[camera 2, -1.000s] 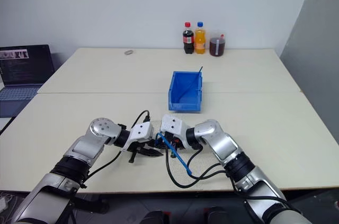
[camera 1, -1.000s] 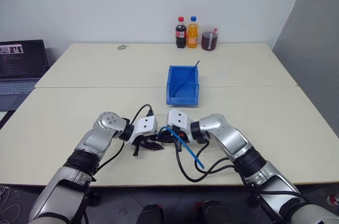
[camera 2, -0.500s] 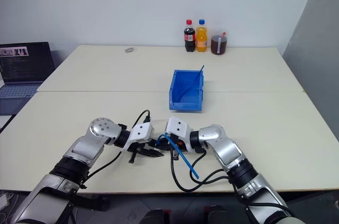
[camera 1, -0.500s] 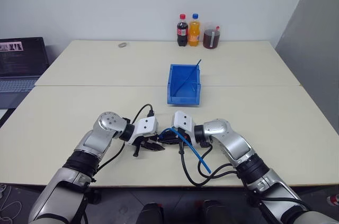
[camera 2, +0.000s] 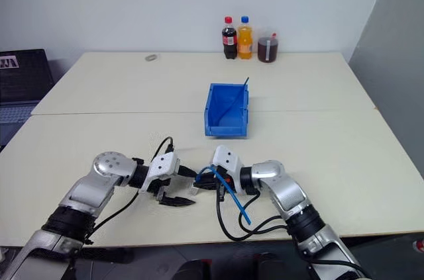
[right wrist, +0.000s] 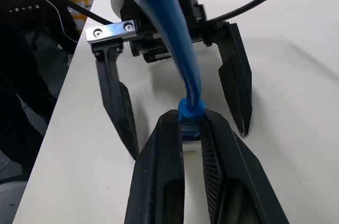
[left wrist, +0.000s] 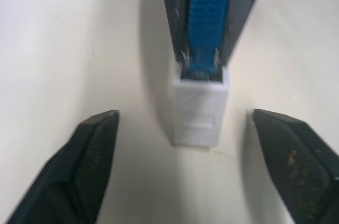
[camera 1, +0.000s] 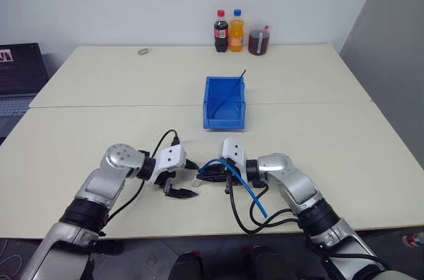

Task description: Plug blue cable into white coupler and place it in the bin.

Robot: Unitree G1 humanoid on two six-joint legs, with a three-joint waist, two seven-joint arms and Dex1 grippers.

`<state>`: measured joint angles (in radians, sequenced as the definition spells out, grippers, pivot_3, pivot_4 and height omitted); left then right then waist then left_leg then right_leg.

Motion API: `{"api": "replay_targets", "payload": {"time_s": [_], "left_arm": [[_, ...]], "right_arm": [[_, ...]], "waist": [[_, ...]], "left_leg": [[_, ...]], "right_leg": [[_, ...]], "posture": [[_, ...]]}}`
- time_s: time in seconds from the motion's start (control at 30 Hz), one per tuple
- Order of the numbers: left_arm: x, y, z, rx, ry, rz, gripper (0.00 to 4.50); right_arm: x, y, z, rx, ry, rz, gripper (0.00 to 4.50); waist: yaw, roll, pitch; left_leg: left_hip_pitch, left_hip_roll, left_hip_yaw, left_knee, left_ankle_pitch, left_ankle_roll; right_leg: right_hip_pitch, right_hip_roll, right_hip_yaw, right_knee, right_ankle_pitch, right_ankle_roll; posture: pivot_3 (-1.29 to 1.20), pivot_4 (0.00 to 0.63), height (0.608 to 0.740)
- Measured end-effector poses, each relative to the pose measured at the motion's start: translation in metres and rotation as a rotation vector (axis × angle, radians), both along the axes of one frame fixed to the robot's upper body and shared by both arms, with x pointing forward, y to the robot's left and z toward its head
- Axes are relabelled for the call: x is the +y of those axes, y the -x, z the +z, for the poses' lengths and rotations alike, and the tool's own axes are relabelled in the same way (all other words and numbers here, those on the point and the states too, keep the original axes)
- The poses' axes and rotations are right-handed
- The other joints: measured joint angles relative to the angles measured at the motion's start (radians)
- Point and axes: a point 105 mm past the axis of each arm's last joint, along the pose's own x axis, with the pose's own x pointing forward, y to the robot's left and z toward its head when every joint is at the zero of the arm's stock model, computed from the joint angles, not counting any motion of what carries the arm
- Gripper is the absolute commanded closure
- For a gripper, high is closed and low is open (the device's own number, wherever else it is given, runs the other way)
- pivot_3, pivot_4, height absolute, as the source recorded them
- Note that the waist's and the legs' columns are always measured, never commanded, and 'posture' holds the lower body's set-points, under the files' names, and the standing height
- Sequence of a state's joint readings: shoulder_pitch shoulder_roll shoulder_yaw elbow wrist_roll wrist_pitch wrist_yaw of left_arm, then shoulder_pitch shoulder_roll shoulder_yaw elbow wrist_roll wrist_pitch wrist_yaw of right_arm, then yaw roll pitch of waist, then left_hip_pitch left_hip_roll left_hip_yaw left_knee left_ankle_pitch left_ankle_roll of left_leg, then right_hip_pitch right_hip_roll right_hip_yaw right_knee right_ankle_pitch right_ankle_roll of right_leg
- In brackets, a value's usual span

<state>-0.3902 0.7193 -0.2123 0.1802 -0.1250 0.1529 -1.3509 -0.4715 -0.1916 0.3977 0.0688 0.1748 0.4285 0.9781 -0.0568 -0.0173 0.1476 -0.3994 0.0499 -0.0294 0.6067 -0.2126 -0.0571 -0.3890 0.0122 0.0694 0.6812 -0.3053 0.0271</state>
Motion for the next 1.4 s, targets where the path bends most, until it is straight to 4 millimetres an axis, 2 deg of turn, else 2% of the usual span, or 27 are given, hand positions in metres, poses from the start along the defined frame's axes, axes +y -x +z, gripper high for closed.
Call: {"api": "replay_targets", "payload": {"time_s": [0.17,0.3,0.47,0.57,0.63,0.73,0.77,0.87,0.93,1.0,1.03,1.1,1.2,1.3,1.4], "left_arm": [[0.008,0.001,0.01,-0.003,0.048,0.078,0.0],[0.013,-0.002,0.034,-0.025,0.14,0.148,0.0],[0.008,-0.003,0.062,-0.03,0.247,0.173,0.0],[0.006,-0.007,0.073,-0.037,0.277,0.181,0.0],[0.005,-0.014,0.079,-0.056,0.28,0.199,0.0],[0.005,-0.025,0.088,-0.083,0.298,0.222,0.0],[0.006,-0.031,0.089,-0.087,0.302,0.241,0.0],[0.001,-0.044,0.091,-0.113,0.316,0.262,0.0],[-0.001,-0.048,0.092,-0.133,0.321,0.272,0.0],[-0.007,-0.056,0.098,-0.203,0.322,0.296,0.0],[-0.009,-0.059,0.101,-0.224,0.326,0.298,0.0],[-0.013,-0.063,0.107,-0.28,0.323,0.316,0.0],[-0.016,-0.067,0.111,-0.322,0.313,0.333,0.0],[-0.017,-0.072,0.116,-0.365,0.312,0.377,0.0],[-0.02,-0.071,0.12,-0.382,0.313,0.382,0.0]], "right_arm": [[-0.009,-0.001,0.012,0.009,-0.027,-0.059,4.34],[-0.029,-0.007,0.039,-0.044,-0.068,-0.15,4.34],[-0.05,-0.005,0.069,-0.075,-0.131,-0.223,4.34],[-0.062,-0.01,0.091,-0.071,-0.202,-0.291,4.34],[-0.068,-0.022,0.116,-0.091,-0.273,-0.348,4.34],[-0.069,-0.037,0.141,-0.116,-0.336,-0.38,4.34],[-0.067,-0.048,0.147,-0.108,-0.349,-0.396,4.34],[-0.066,-0.086,0.154,-0.086,-0.347,-0.491,4.34],[-0.066,-0.098,0.155,-0.084,-0.339,-0.525,4.34],[-0.067,-0.123,0.153,-0.051,-0.296,-0.592,4.34],[-0.066,-0.129,0.154,-0.042,-0.284,-0.605,4.34],[-0.061,-0.14,0.153,-0.033,-0.241,-0.613,3.63],[-0.058,-0.144,0.148,-0.011,-0.2,-0.6,3.19],[-0.058,-0.146,0.136,0.015,-0.118,-0.566,2.34],[-0.064,-0.145,0.138,0.003,-0.063,-0.533,1.73]], "waist": [[0.0,-0.005,0.018],[0.002,-0.012,0.031],[0.002,-0.013,0.033],[0.003,-0.013,0.033],[0.0,-0.013,0.033],[-0.001,-0.013,0.033],[-0.001,-0.013,0.033],[0.0,-0.013,0.033],[0.001,-0.013,0.033],[0.003,-0.013,0.033],[0.004,-0.013,0.033],[0.005,-0.013,0.033],[0.005,-0.013,0.033],[0.007,-0.013,0.033],[0.008,-0.012,0.033]], "left_leg": [[-0.002,0.0,0.0,0.0,0.0,0.0],[-0.004,0.0,-0.001,0.0,0.0,0.0],[-0.01,0.0,-0.001,0.001,0.0,-0.001],[-0.015,-0.001,-0.002,0.003,0.0,-0.001],[-0.018,0.0,-0.002,0.003,0.0,-0.001],[-0.018,0.0,-0.002,0.003,0.0,-0.001],[-0.017,0.0,-0.001,0.003,0.0,-0.001],[-0.018,-0.001,0.0,0.003,0.0,-0.001],[-0.019,-0.001,0.001,0.004,0.0,-0.001],[-0.021,-0.001,0.002,0.004,0.0,-0.001],[-0.021,-0.002,0.003,0.004,0.0,-0.001],[-0.022,-0.002,0.005,0.003,0.0,-0.001],[-0.023,-0.002,0.006,0.003,0.0,-0.001],[-0.026,-0.002,0.005,0.004,0.0,-0.001],[-0.027,-0.003,0.005,0.006,0.0,-0.001]], "right_leg": [[-0.001,0.0,0.0,0.0,0.0,0.0],[-0.002,-0.001,-0.002,-0.001,0.0,0.0],[-0.008,-0.001,-0.003,-0.001,0.0,0.0],[-0.012,-0.001,-0.003,0.0,0.0,0.0],[-0.017,-0.001,-0.002,0.001,0.002,0.0],[-0.016,0.0,-0.003,0.001,0.004,-0.003],[-0.016,0.0,-0.002,0.001,0.004,-0.003],[-0.017,-0.001,-0.001,0.001,0.004,-0.004],[-0.017,-0.001,-0.001,0.001,0.005,-0.004],[-0.019,-0.003,-0.001,0.001,0.005,-0.004],[-0.019,-0.003,-0.001,0.001,0.005,-0.004],[-0.019,-0.005,-0.001,0.001,0.005,-0.004],[-0.019,-0.005,-0.001,0.001,0.005,-0.004],[-0.02,-0.006,-0.002,0.001,0.005,-0.004],[-0.021,-0.006,-0.003,0.001,0.005,-0.004]], "posture": [[0.0,0.15,0.74],[0.0,0.15,0.74],[0.0,0.15,0.74],[0.0,0.15,0.74],[0.0,0.15,0.74],[0.0,0.15,0.74],[0.0,0.15,0.74],[0.0,0.15,0.74],[0.0,0.15,0.74],[0.0,0.15,0.74],[0.0,0.15,0.74],[0.0,0.15,0.74],[0.0,0.15,0.74],[0.0,0.15,0.74],[0.0,0.15,0.74]]}}
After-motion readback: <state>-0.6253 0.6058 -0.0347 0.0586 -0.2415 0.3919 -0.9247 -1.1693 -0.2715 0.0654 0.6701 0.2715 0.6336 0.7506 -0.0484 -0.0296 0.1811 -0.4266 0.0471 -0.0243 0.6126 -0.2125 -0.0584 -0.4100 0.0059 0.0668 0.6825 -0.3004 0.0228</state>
